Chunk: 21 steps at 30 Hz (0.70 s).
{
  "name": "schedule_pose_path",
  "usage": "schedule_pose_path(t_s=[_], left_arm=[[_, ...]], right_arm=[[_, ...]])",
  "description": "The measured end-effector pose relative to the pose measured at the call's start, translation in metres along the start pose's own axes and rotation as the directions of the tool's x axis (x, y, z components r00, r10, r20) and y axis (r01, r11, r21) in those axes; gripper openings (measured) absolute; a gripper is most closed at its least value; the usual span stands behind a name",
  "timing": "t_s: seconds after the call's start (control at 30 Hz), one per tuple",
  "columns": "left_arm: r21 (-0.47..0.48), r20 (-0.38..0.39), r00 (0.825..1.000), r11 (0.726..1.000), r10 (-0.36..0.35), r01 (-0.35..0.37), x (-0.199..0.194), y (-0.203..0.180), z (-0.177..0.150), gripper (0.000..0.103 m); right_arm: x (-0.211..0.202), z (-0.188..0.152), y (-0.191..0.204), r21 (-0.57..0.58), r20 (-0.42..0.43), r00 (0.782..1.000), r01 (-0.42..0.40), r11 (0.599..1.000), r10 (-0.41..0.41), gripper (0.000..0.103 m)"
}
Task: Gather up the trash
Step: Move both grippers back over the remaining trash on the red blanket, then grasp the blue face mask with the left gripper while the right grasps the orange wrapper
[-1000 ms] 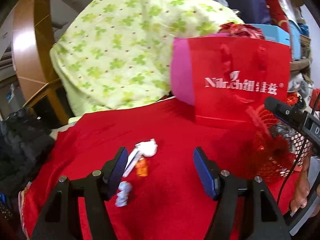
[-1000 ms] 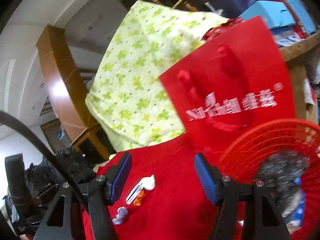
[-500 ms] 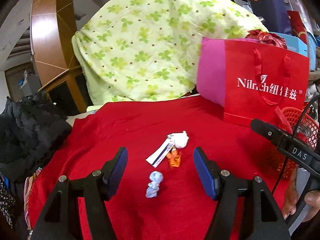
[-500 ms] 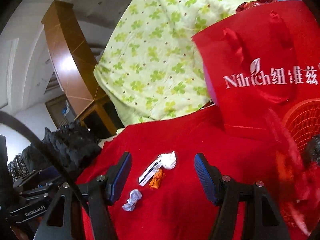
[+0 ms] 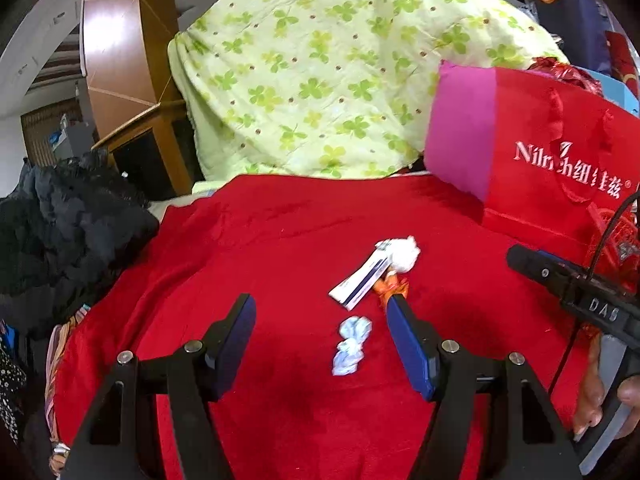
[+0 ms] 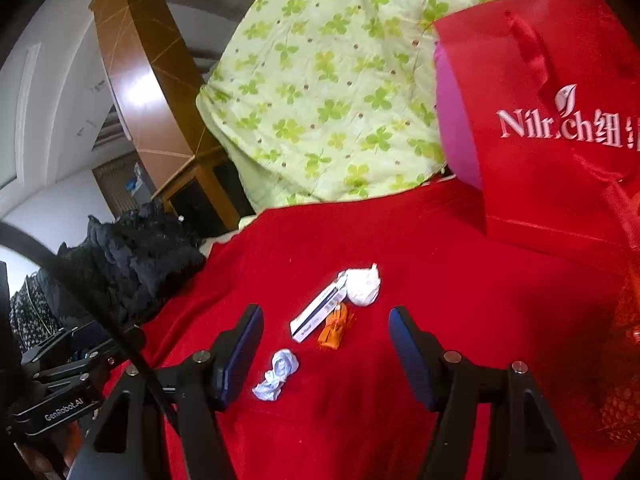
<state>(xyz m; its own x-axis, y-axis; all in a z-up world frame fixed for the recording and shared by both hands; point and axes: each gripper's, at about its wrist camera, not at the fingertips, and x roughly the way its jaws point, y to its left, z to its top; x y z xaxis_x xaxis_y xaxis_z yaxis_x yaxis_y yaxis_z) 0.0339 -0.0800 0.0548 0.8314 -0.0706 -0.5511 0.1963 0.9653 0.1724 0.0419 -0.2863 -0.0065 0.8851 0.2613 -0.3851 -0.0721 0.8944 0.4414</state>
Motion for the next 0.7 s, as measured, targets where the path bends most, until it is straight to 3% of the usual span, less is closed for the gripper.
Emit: schedule_pose_path(t_s=[0.23,0.43,0.6,0.7], left_arm=[[-0.058,-0.137,0.990,0.998,-0.014,0.007,0.043,0.040,-0.029,0.069],[-0.165,-0.252,0.961,0.983,-0.115,0.074,0.082,0.064,-0.052,0.069],[-0.199,-0.282,0.936,0.967,-0.209,0.156,0.105,0.055,-0.055,0.069],[-0.188,-0.301,0.922,0.963,-0.245,0.195,0.122,0.042,-0.055,0.069]], right_arm=[[0.037,-0.001,-0.006,0.059,-0.111,0.994,-0.012,0.998,0.019,0.069],[0.082,0.000,-0.021,0.155,-0.211,0.975,-0.029,0.987,0.062,0.068],[0.134,-0.005,-0.021,0.158,-0.332,0.942,-0.002,0.987,0.055,0.068],[0.161,-0.009,-0.014,0.122,-0.378,0.925,0.006,0.992,0.041,0.061]])
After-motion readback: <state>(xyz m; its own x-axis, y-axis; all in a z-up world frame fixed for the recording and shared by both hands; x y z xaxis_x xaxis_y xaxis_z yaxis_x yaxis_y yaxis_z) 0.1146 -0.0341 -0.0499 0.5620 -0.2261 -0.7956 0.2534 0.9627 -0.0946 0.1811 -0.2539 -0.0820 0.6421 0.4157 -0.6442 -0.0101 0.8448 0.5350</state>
